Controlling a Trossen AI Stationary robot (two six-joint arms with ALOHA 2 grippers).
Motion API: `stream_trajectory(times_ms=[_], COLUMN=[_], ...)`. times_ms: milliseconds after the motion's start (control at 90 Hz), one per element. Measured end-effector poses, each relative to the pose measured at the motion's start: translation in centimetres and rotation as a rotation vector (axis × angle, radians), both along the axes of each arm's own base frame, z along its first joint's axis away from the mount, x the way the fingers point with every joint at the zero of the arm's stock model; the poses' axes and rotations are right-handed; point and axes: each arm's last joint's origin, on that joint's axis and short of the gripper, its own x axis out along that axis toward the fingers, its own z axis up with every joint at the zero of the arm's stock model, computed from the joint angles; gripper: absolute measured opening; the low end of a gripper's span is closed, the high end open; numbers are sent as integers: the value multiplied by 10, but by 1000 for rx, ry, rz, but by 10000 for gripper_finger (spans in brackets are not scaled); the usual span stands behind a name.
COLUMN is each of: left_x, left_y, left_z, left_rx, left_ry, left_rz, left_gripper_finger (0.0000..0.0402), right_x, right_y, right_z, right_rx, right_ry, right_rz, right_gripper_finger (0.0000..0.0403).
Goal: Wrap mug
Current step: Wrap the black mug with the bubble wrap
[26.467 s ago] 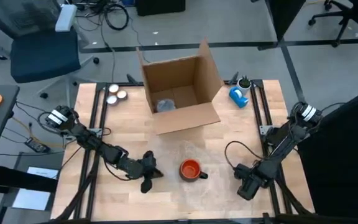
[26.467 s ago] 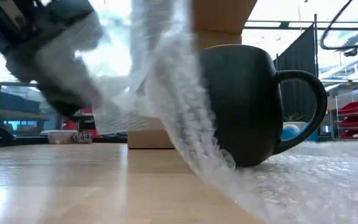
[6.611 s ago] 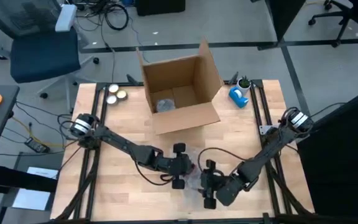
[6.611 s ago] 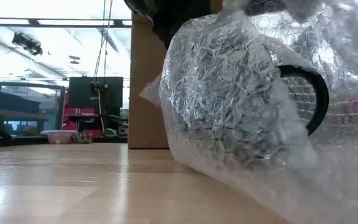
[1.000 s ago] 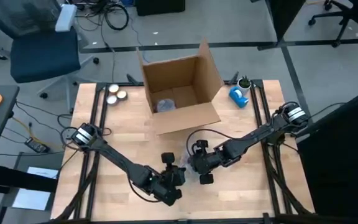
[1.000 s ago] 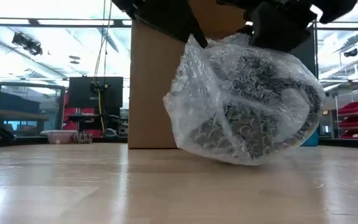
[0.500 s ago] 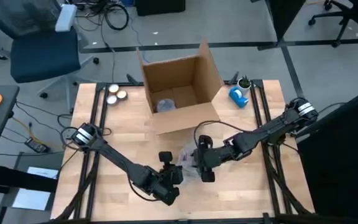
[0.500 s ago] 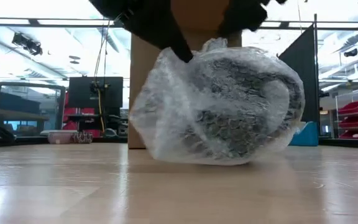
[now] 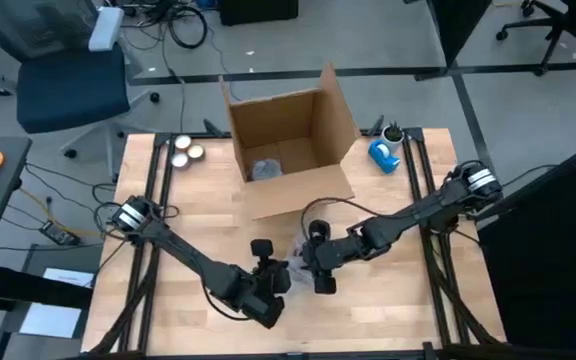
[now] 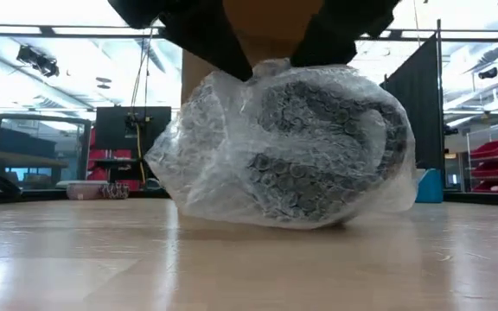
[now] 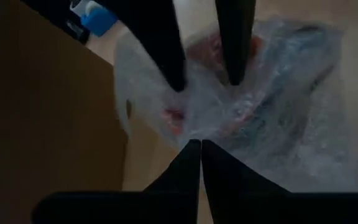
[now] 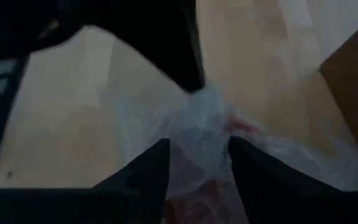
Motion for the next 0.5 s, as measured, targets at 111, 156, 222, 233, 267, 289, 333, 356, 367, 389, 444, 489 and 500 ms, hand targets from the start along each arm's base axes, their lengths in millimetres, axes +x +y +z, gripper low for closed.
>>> stream_trajectory(times_ms=[111, 156, 222, 233, 267, 289, 333, 356, 367, 389, 444, 489, 500], left_x=[-2, -3, -3, -3, -2, -1, 1, 2, 2, 4, 6, 7, 7], left_y=[6, 9, 13, 13, 16, 17, 21, 23, 23, 25, 28, 30, 30], left_z=[-4, -6, -8, -8, -8, -8, -7, -7, -7, -7, -7, -7, -7], left_rx=[28, 49, 87, 89, 95, 97, 100, 98, 98, 98, 103, 106, 108], left_ry=[37, 50, 70, 71, 73, 72, 70, 68, 67, 66, 68, 69, 70], left_rz=[16, 26, 41, 42, 47, 51, 62, 66, 68, 73, 72, 72, 73], left_gripper_finger=[0, 0, 0, 0, 0, 0, 0, 0, 0, 0, 0, 0, 0], right_x=[5, 5, 7, 7, 7, 6, 6, 7, 7, 7, 8, 8, 8], right_y=[-3, -3, -2, -2, -2, -2, -1, -1, -1, 0, 0, 0, 0], right_z=[-7, -9, -11, -11, -12, -13, -15, -15, -16, -17, -19, -20, -20], right_rx=[3, 0, 18, 24, 39, 48, 67, 74, 76, 80, 88, 94, 97], right_ry=[8, 15, 22, 24, 40, 52, 65, 68, 70, 75, 89, 97, 98], right_rz=[-38, -39, -16, -11, 9, 21, 41, 47, 49, 54, 65, 71, 73], right_gripper_finger=[110, 101, 84, 81, 71, 64, 50, 43, 39, 31, 13, 5, 4])
